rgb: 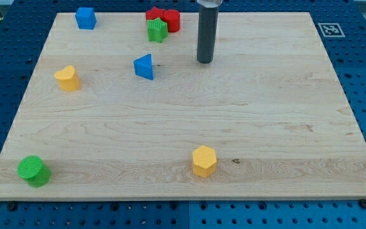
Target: Move your arm to the bottom of the green circle
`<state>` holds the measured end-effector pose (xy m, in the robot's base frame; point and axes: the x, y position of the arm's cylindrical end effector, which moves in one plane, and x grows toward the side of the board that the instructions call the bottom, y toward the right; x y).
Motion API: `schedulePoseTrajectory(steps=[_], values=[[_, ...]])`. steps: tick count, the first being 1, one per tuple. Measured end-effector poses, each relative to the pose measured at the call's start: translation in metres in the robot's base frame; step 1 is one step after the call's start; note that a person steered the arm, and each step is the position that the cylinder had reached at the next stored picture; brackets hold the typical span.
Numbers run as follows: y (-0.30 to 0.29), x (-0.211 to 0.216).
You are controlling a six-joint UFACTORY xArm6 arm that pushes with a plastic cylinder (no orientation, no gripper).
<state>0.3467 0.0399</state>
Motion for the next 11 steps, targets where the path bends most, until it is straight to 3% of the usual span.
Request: schedulePoseTrajectory(steps=[3,4,6,7,9,11], values=[[-0.095,0.144],[-0.160,0.169],[-0.296,0.181],[-0.329,0.210],[-0.340,0.271],[-0.336,0.267]])
